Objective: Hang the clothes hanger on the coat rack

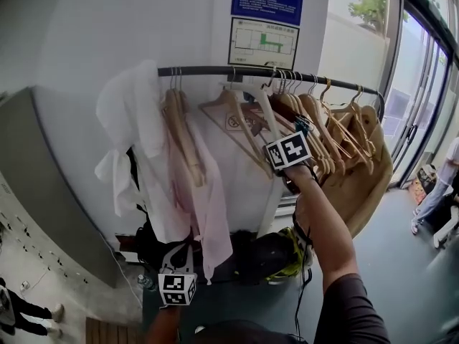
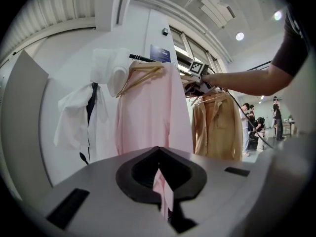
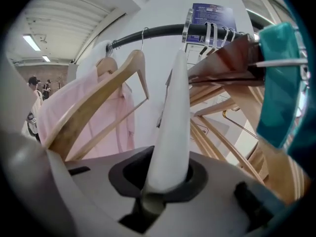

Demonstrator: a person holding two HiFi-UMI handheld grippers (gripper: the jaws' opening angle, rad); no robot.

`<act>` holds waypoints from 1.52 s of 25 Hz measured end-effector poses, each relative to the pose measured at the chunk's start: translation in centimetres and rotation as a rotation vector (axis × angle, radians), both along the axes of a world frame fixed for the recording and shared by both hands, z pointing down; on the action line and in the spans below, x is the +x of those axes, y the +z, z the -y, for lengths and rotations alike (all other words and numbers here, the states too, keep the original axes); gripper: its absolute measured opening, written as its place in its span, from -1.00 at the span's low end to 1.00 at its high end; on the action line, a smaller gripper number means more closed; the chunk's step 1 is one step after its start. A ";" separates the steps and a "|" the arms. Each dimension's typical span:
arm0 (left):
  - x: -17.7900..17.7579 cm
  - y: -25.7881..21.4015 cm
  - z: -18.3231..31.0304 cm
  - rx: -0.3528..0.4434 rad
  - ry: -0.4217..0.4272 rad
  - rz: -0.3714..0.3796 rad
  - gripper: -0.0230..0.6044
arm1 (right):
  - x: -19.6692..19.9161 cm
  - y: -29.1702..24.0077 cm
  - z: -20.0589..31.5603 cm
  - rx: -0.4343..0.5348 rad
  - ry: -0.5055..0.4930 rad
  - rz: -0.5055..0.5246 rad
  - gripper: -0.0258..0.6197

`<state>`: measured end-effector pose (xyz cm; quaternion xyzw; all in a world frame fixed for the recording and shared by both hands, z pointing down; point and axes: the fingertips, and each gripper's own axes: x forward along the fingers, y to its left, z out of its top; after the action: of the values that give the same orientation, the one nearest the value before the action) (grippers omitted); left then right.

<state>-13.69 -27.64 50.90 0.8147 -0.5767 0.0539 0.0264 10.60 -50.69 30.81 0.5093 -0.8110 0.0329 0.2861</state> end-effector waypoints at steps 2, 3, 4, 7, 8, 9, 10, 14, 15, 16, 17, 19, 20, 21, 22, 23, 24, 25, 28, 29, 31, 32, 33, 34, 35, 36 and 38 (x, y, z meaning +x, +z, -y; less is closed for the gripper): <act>-0.3 0.0 0.0 -0.001 -0.007 0.001 -0.90 | -0.1 0.3 0.0 -0.006 0.000 -0.015 -0.71; -0.4 0.1 -0.1 -0.002 -0.007 0.003 -0.90 | -0.1 0.6 -0.1 -0.010 0.000 -0.017 -0.71; -0.3 0.0 0.0 -0.003 -0.005 0.004 -0.90 | -0.2 0.8 -0.1 -0.014 0.000 -0.015 -0.71; -0.1 -0.1 -0.1 -0.002 0.005 0.004 -0.90 | -0.6 1.8 -0.1 -0.030 -0.003 -0.012 -0.71; 0.0 -0.3 0.0 0.000 0.009 0.001 -0.90 | -0.7 2.0 0.0 -0.032 -0.004 -0.012 -0.71; 0.0 -0.5 0.1 0.004 0.011 -0.001 -0.90 | -0.7 2.1 0.0 -0.032 -0.004 -0.010 -0.71; -0.1 -0.7 0.1 0.006 0.009 -0.004 -0.90 | -0.7 2.1 0.0 -0.032 -0.004 -0.008 -0.71; -1.1 -1.5 0.4 0.008 -0.013 -0.023 -0.90 | -1.0 2.4 -0.1 -0.042 -0.007 0.000 -0.71; -1.3 -1.9 0.7 0.013 -0.015 -0.019 -0.90 | -1.0 2.3 0.0 -0.041 -0.006 0.000 -0.71; -1.2 -2.3 1.0 0.019 -0.012 -0.013 -0.90 | -1.0 2.2 0.0 -0.038 -0.002 -0.003 -0.71; -0.9 -2.6 1.3 0.022 -0.005 -0.007 -0.90 | -0.9 2.2 0.1 -0.034 0.001 -0.006 -0.71; -0.3 -3.1 1.8 0.024 0.016 0.003 -0.90 | -0.8 2.0 0.2 -0.017 0.001 0.002 -0.71; 0.0 -3.2 2.0 0.024 0.026 0.005 -0.90 | -0.8 1.8 0.3 0.001 -0.004 0.019 -0.70; 0.2 -3.3 2.0 0.024 0.035 0.005 -0.90 | -0.8 1.4 0.3 0.026 -0.009 0.045 -0.67; 0.4 -3.4 1.9 0.024 0.042 0.005 -0.90 | -0.8 1.0 0.2 0.056 -0.012 0.075 -0.56; 0.5 -3.4 1.7 0.023 0.047 0.006 -0.90 | -0.7 0.5 0.0 0.086 -0.013 0.103 -0.42; 0.7 -3.5 1.6 0.021 0.050 0.007 -0.90 | -0.6 0.0 -0.3 0.116 -0.015 0.128 -0.34; 0.9 -3.5 1.5 0.020 0.054 0.009 -0.90 | -0.4 -0.5 -0.6 0.144 -0.018 0.150 -0.31; 1.6 -3.5 1.9 0.019 0.065 0.013 -0.90 | 0.3 -2.2 -1.9 0.243 -0.004 0.185 -0.27; 1.9 -3.6 1.9 0.019 0.069 0.012 -0.90 | 0.6 -2.7 -2.5 0.280 0.007 0.185 -0.26; 2.5 -3.7 1.8 0.020 0.079 0.008 -0.90 | 1.4 -3.2 -3.9 0.354 0.035 0.175 -0.25; 2.8 -3.9 1.8 0.023 0.085 0.006 -0.90 | 1.9 -3.3 -4.6 0.386 0.050 0.169 -0.25; 3.0 -4.3 1.9 0.030 0.090 0.004 -0.90 | 2.3 -3.3 -5.3 0.410 0.062 0.162 -0.25; 3.2 -4.7 2.0 0.038 0.093 0.002 -0.90 | 2.7 -3.3 -6.0 0.432 0.072 0.154 -0.25; 3.3 -5.2 2.1 0.047 0.097 -0.002 -0.90 | 3.0 -3.4 -6.9 0.455 0.084 0.149 -0.25; 3.4 -5.6 2.2 0.054 0.101 -0.007 -0.90 | 3.4 -3.5 -8.0 0.480 0.098 0.150 -0.25; 4.0 -6.2 2.2 0.062 0.116 -0.019 -0.90 | 4.3 -3.4 -10.9 0.521 0.129 0.178 -0.25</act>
<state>-9.74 -29.83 44.66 0.8478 -0.5295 0.0296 0.0034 14.90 -39.75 27.39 0.6114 -0.7799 -0.1141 0.0705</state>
